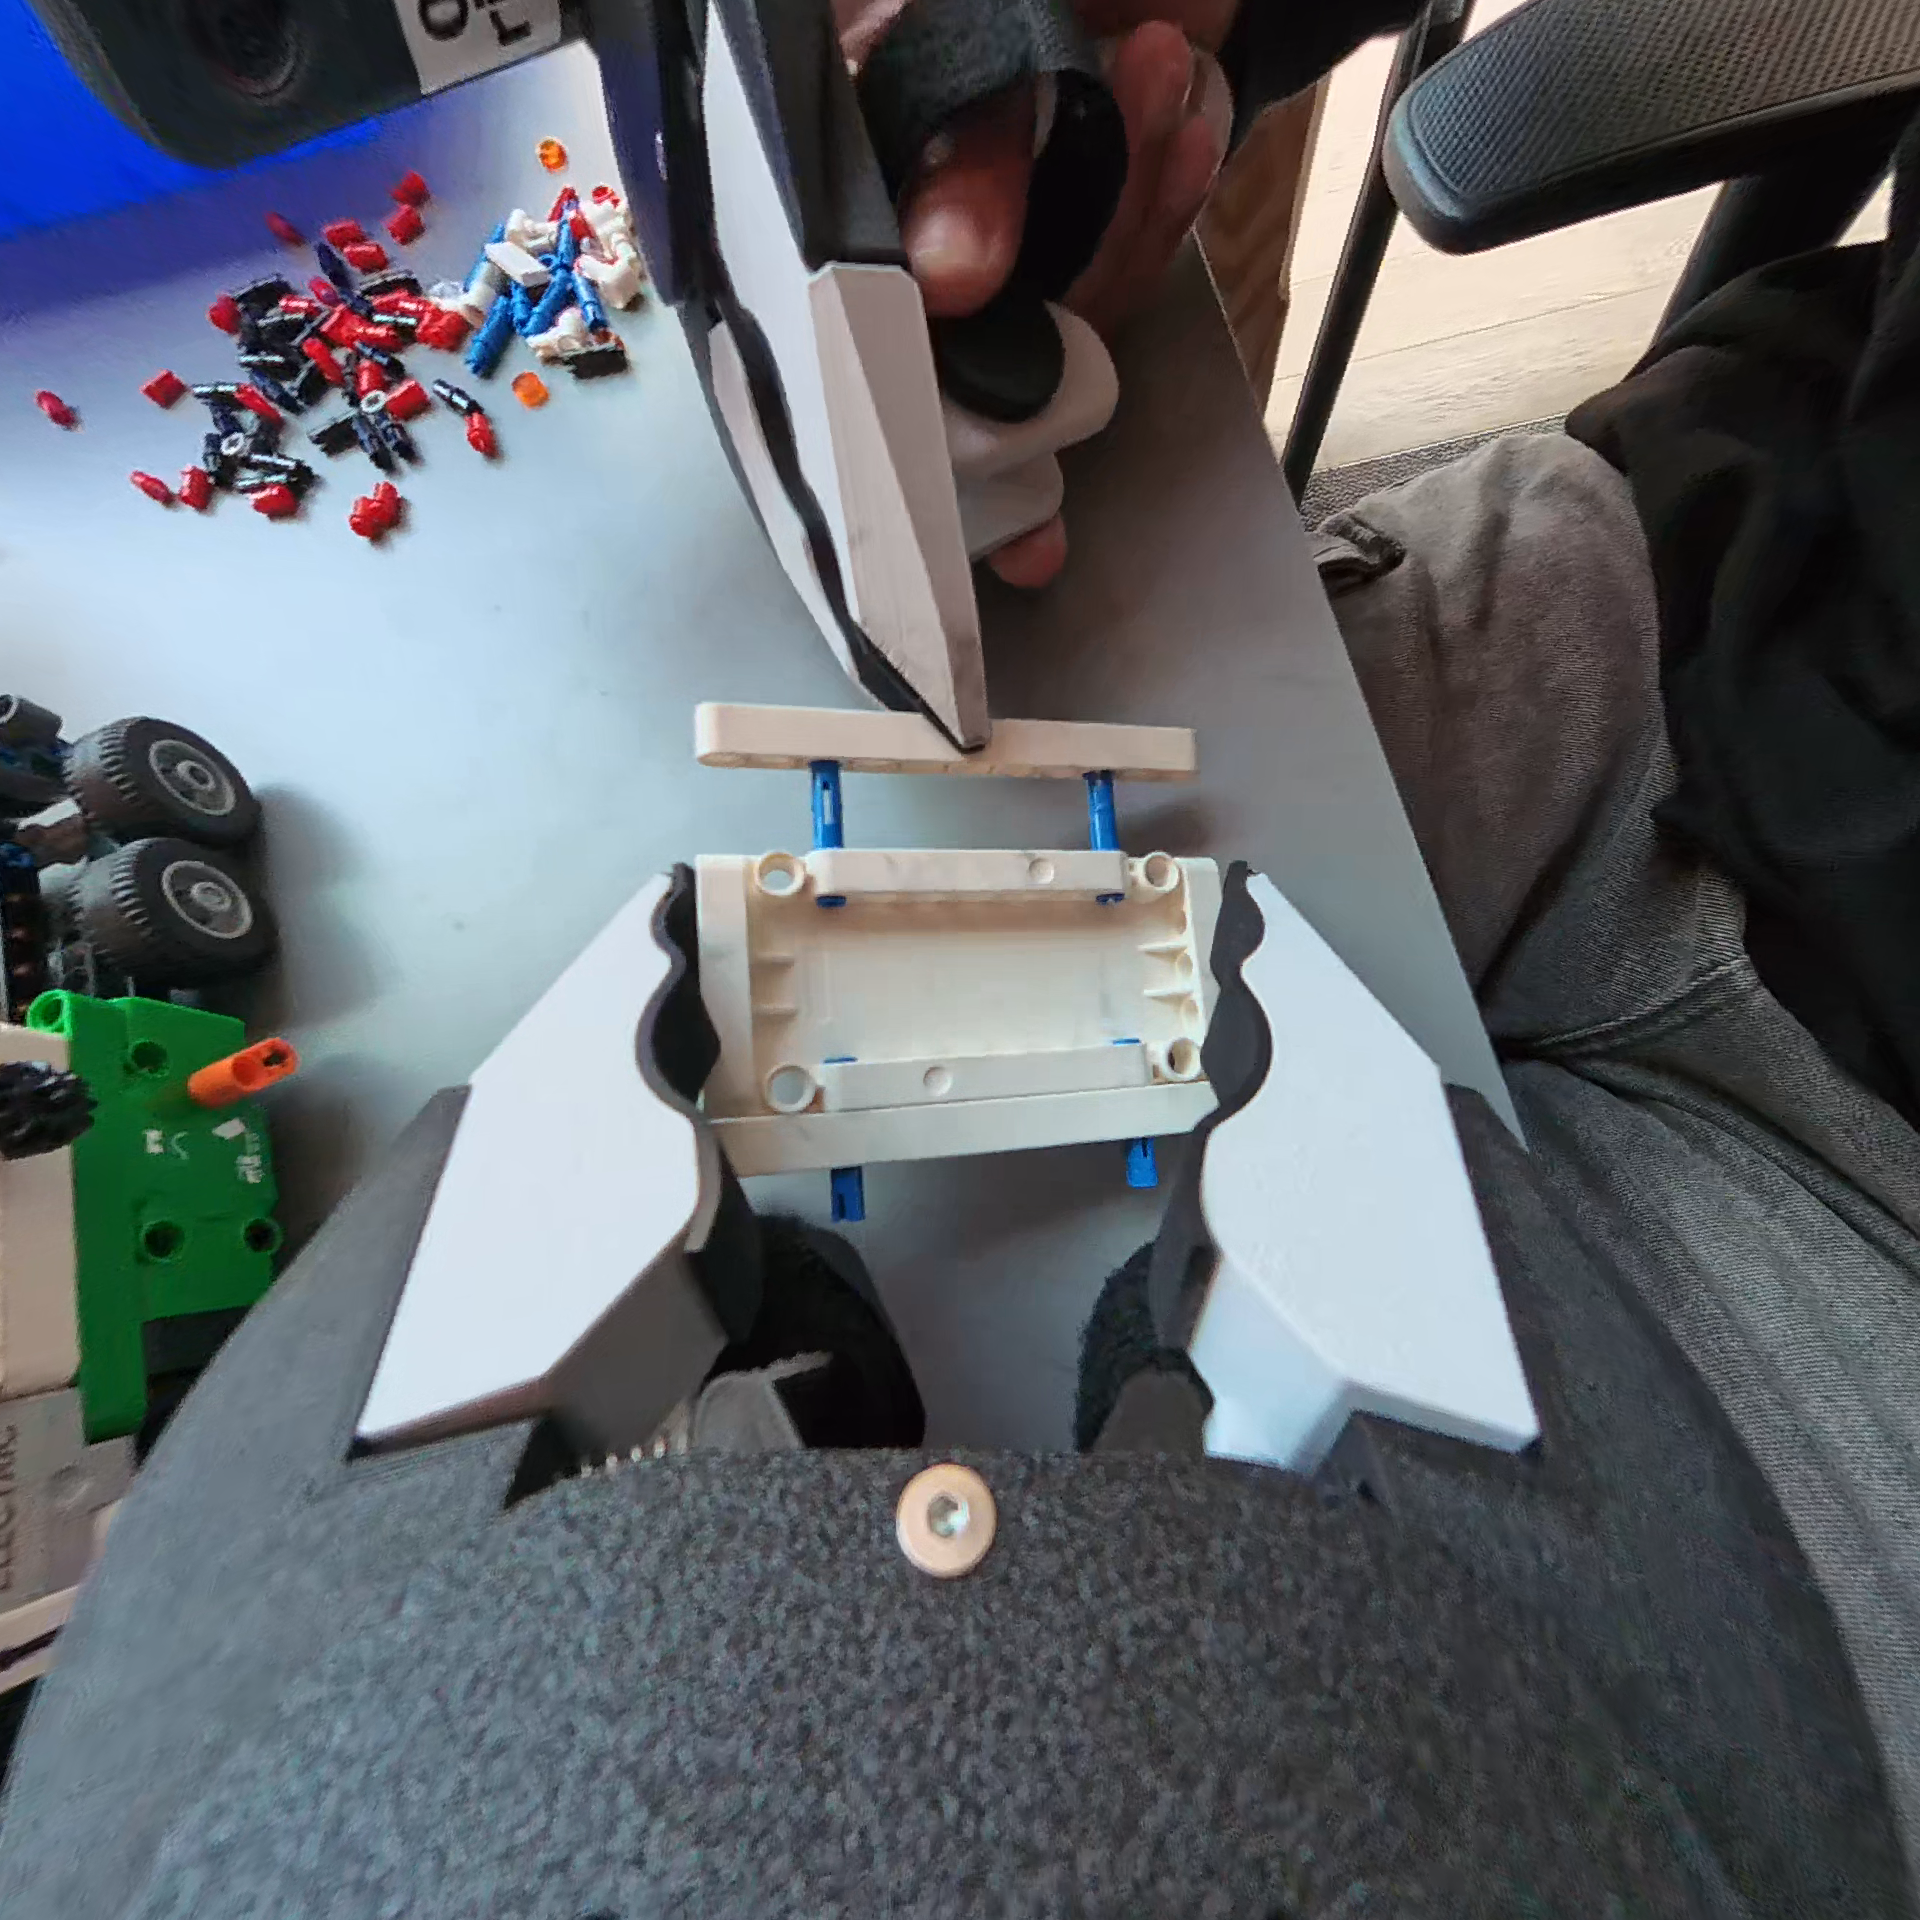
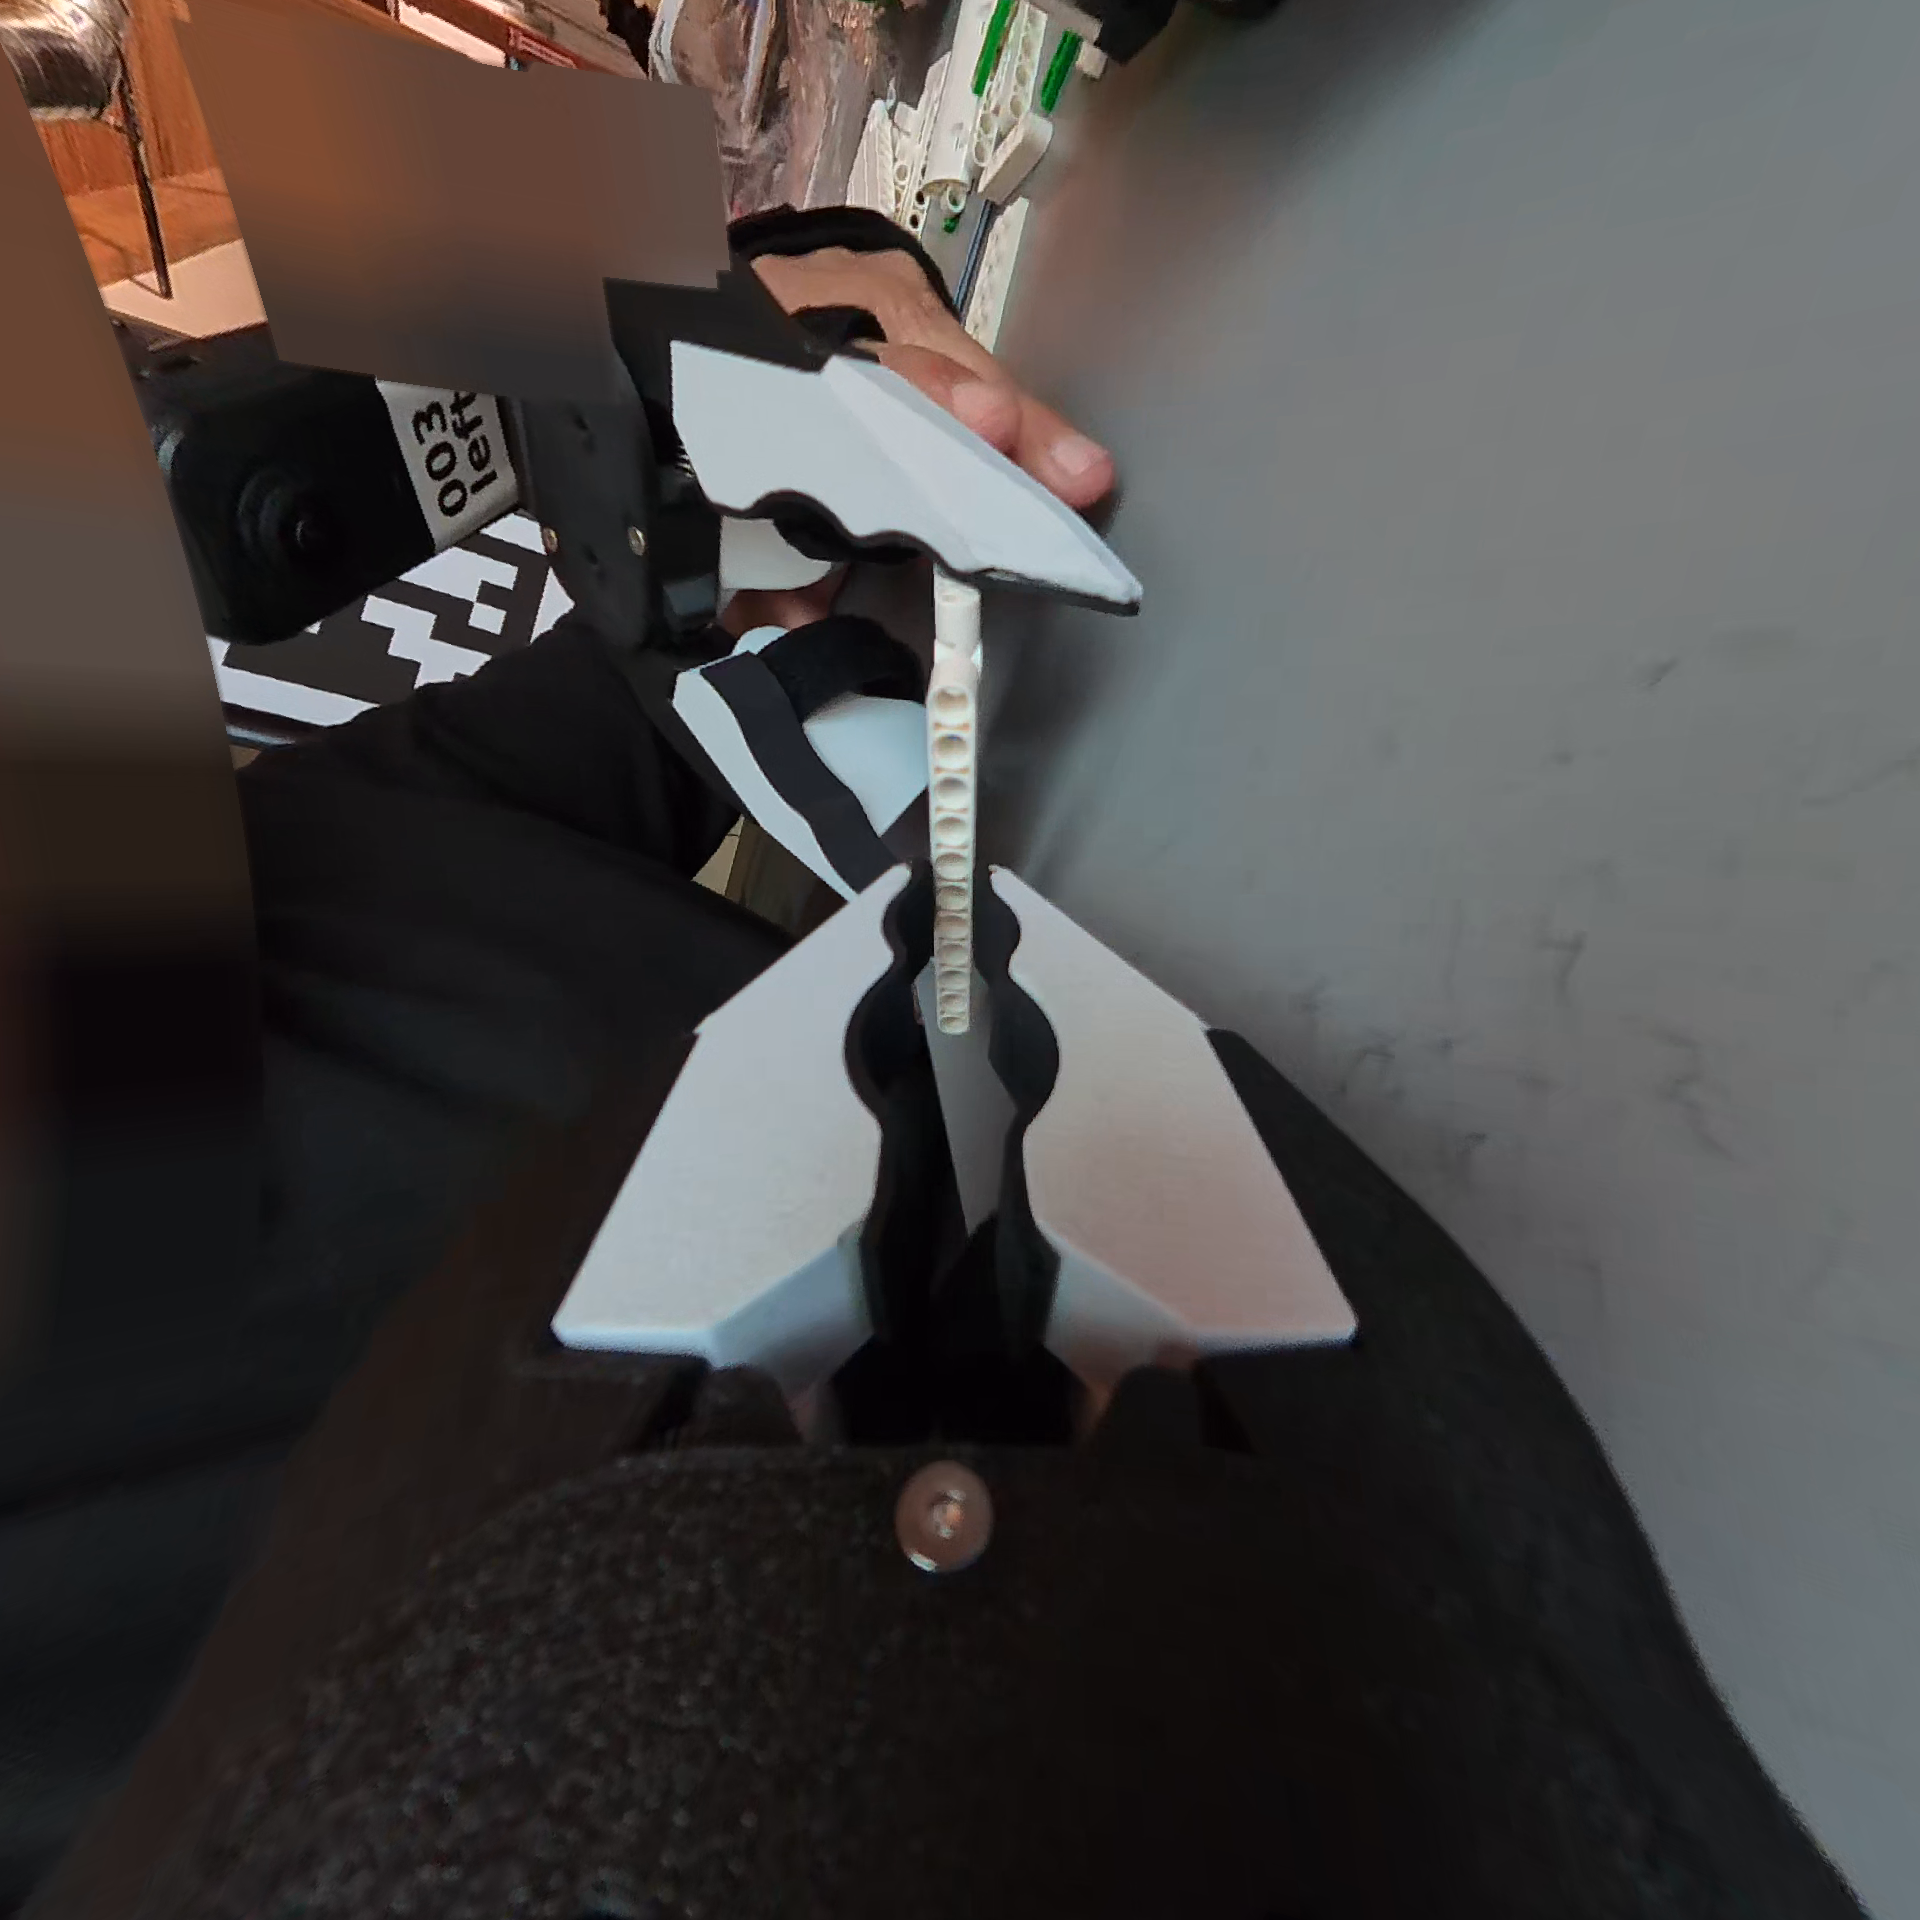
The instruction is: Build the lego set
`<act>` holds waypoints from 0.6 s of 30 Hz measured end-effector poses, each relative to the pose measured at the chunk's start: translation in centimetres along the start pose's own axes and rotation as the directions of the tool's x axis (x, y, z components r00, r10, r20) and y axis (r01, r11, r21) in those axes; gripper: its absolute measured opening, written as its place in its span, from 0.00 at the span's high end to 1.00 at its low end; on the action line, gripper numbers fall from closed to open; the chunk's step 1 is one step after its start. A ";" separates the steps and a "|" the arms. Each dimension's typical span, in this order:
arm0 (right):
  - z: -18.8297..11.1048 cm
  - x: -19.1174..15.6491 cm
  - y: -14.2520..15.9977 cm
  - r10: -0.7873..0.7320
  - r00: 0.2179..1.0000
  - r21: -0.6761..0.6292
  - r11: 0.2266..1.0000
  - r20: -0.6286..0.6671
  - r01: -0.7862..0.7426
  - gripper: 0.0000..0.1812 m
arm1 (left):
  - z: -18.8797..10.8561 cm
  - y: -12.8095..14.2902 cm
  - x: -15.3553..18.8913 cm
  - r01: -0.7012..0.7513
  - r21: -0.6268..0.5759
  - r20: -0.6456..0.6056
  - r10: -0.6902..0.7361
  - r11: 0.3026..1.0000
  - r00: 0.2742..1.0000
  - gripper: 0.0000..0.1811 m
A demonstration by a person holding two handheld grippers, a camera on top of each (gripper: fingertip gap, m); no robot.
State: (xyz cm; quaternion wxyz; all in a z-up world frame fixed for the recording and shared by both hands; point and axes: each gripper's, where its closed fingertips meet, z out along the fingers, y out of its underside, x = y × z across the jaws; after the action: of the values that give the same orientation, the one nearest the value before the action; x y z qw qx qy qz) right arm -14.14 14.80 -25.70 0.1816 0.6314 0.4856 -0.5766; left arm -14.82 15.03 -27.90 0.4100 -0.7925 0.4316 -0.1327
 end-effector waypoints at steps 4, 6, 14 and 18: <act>0.2 -1.2 -0.2 -0.053 0.997 0.006 0.999 0.055 0.053 0.96 | -0.5 -0.6 0.2 -0.035 0.048 -0.002 0.035 0.998 0.999 0.47; 0.3 -1.2 -0.1 -0.089 0.995 -0.002 0.996 0.045 0.090 0.96 | -0.5 -0.6 0.3 -0.051 0.053 -0.002 0.051 0.997 0.999 0.47; 0.7 -0.2 0.3 -0.092 0.996 -0.048 0.995 -0.020 0.091 0.96 | -0.2 -0.2 0.6 -0.064 0.022 -0.024 0.064 0.998 0.998 0.48; 1.5 -2.4 0.6 -0.074 0.991 -0.049 0.996 0.115 0.080 0.96 | -0.9 -1.4 0.7 -0.014 0.104 -0.066 0.021 0.995 0.998 0.58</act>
State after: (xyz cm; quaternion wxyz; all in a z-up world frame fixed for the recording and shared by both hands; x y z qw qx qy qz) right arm -14.20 12.37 -24.13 0.2033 0.5736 0.5137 -0.6048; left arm -14.17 14.41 -26.38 0.4369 -0.7615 0.4446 -0.1775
